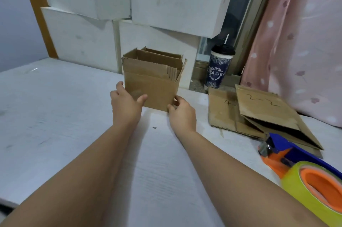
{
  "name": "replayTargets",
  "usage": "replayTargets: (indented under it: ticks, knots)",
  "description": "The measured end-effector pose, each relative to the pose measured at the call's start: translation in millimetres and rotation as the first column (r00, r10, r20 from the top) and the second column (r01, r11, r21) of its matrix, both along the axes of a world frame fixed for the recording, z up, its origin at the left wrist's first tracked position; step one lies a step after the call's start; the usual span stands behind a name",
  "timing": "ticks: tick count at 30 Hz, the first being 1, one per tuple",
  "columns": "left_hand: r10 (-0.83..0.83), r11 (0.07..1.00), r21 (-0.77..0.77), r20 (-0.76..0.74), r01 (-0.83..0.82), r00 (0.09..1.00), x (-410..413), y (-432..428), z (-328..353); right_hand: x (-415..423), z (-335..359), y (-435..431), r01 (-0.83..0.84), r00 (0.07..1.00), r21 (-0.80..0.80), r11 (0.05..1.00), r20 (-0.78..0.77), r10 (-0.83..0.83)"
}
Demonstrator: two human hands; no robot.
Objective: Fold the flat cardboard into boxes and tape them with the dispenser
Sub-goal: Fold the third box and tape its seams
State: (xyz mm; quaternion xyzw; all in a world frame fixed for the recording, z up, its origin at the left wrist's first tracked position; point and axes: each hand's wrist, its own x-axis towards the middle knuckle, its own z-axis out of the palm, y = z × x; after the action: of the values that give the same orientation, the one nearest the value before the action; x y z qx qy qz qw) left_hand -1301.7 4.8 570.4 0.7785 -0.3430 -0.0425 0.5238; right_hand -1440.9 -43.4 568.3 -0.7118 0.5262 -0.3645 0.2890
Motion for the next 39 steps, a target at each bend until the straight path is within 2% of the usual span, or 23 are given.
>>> replayTargets:
  ticks: [2, 4, 7, 11, 14, 15, 16, 18, 20, 21, 22, 24, 26, 27, 28, 31, 33, 35, 39]
  knots:
    - [0.055, 0.998, -0.012, 0.057, -0.054, 0.997, -5, 4, -1, 1, 2, 0, -0.011, 1.000, -0.010, 1.000, 0.004, 0.011]
    - [0.055, 0.998, -0.011, 0.019, -0.055, 0.998, -10, 10, 1, 1, 5, 0, -0.011, 0.999, 0.001, 1.000, 0.047, 0.011]
    - [-0.072, 0.997, 0.005, -0.042, 0.073, 0.996, -24, 21, 0, 1, 8, 1, 0.017, 0.980, 0.079, 0.997, 0.196, -0.032]
    - [-0.288, 0.957, -0.022, -0.120, 0.288, 0.950, -45, 42, -5, -10, 14, 4, 0.049, 0.967, 0.191, 0.980, 0.236, -0.094]
    - [-0.299, 0.954, -0.018, -0.127, 0.299, 0.946, -40, 49, -1, -25, 23, 10, 0.008, 0.944, 0.355, 0.935, 0.305, -0.124]
    - [-0.292, 0.956, -0.013, -0.133, 0.293, 0.947, -38, 50, -1, -33, 27, 13, 0.018, 0.952, 0.349, 0.937, 0.282, -0.123]
    - [-0.294, 0.955, -0.010, -0.139, 0.296, 0.946, -39, 50, -1, -45, 31, 17, 0.028, 0.975, 0.285, 0.958, 0.204, -0.090]
    - [-0.322, 0.946, -0.026, -0.189, 0.323, 0.928, -49, 47, 4, -75, 40, 22, -0.002, 0.998, 0.064, 0.998, -0.061, 0.006]
    - [-0.363, 0.932, -0.149, -0.366, 0.331, 0.857, -67, 39, 14, -108, 50, 24, -0.064, 0.949, -0.137, 0.988, -0.315, 0.018]
    - [-0.383, 0.923, -0.215, -0.461, 0.318, 0.801, -78, 32, 22, -124, 56, 23, -0.071, 0.937, -0.210, 0.975, -0.349, -0.007]
    - [-0.411, 0.911, -0.270, -0.529, 0.312, 0.742, -89, 25, 31, -139, 62, 22, -0.036, 0.949, -0.273, 0.961, -0.312, -0.053]
    - [-0.483, 0.875, -0.347, -0.579, 0.337, 0.657, -113, 9, 48, -168, 78, 17, 0.162, 0.980, -0.332, 0.929, -0.056, -0.192]
    - [-0.534, 0.845, -0.373, -0.584, 0.382, 0.611, -140, -7, 62, -199, 90, 5, 0.345, 0.936, -0.235, 0.908, 0.158, -0.315]
    - [-0.549, 0.835, -0.372, -0.589, 0.405, 0.592, -154, -15, 68, -216, 93, -3, 0.398, 0.911, -0.164, 0.903, 0.184, -0.368]
    - [-0.561, 0.826, -0.364, -0.597, 0.430, 0.573, -166, -22, 72, -234, 92, -11, 0.432, 0.898, -0.097, 0.897, 0.142, -0.417]
    - [-0.540, 0.820, -0.252, -0.638, 0.514, 0.549, -201, -42, 75, -285, 77, -27, 0.499, 0.865, 0.094, 0.862, -0.122, -0.487]
    - [-0.470, 0.841, -0.137, -0.664, 0.523, 0.582, -218, -54, 69, -306, 62, -32, 0.458, 0.889, 0.226, 0.860, -0.140, -0.437]
    - [-0.418, 0.856, -0.078, -0.684, 0.511, 0.597, -232, -64, 61, -319, 52, -33, 0.375, 0.922, 0.323, 0.869, -0.032, -0.386]
    - [-0.370, 0.893, -0.137, -0.766, 0.429, 0.525, -247, -79, 51, -329, 40, -32, 0.319, 0.901, 0.391, 0.863, 0.156, -0.404]
